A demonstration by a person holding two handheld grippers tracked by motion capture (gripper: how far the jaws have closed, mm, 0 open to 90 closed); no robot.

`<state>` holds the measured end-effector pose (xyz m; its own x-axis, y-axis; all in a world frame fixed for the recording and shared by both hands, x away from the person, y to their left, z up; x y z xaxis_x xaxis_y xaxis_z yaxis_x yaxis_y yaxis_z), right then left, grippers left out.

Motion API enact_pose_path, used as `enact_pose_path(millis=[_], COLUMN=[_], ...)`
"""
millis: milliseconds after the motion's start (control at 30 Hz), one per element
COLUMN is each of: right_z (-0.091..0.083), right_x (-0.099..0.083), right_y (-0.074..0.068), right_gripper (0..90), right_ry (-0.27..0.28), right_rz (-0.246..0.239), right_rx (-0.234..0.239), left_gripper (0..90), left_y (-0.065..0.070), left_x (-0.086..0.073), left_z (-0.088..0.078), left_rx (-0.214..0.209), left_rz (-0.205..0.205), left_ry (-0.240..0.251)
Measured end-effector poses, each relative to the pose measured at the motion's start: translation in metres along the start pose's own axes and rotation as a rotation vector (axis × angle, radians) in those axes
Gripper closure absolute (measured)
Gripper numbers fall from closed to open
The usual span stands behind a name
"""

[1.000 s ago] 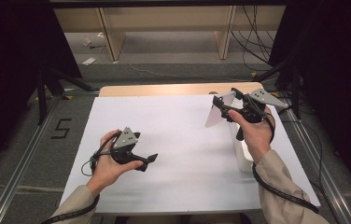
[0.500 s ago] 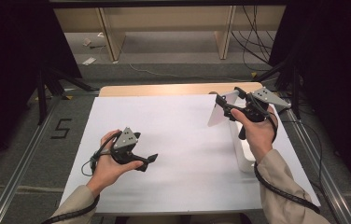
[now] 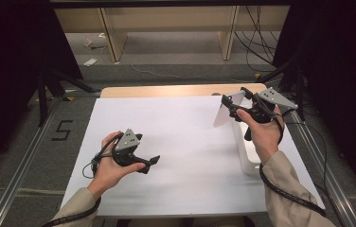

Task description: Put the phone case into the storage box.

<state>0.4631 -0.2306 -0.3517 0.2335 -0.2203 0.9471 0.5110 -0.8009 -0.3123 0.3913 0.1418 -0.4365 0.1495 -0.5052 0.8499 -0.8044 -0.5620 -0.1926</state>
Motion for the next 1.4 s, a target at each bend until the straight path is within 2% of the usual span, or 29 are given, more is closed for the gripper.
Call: enact_pose_path(millis=[533,1100,1400], right_z=[-0.002,-0.009,-0.013], right_x=[0.002,0.006,0.01], right_y=[0.005,0.017,0.021], right_gripper=[18.8,18.8,18.8], right_ry=[0.001,0.019,0.029], right_rz=[-0.002,0.014,0.003], right_rx=[-0.017,-0.064,-0.087], left_gripper=[0.0,0.0,0.0], left_y=[0.0,-0.001,-0.001], left_x=[0.0,0.0,0.0], left_z=[0.0,-0.001,-0.001], left_rx=[0.002,0.006,0.005], left_rz=[0.0,0.002,0.002], left_ry=[0.0,0.001,0.002])
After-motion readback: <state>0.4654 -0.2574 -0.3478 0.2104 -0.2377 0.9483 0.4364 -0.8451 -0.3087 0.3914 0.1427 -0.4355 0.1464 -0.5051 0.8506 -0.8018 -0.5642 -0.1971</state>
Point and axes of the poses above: each handheld gripper's, and its own axes: z roughly forward along the jaws, x roughly out of its top, y roughly to its right, the point moved 2 cm from there along z, roughly forward along the jaws, and after that the axes turned 11 degrees about z, right-handed, at the moved point
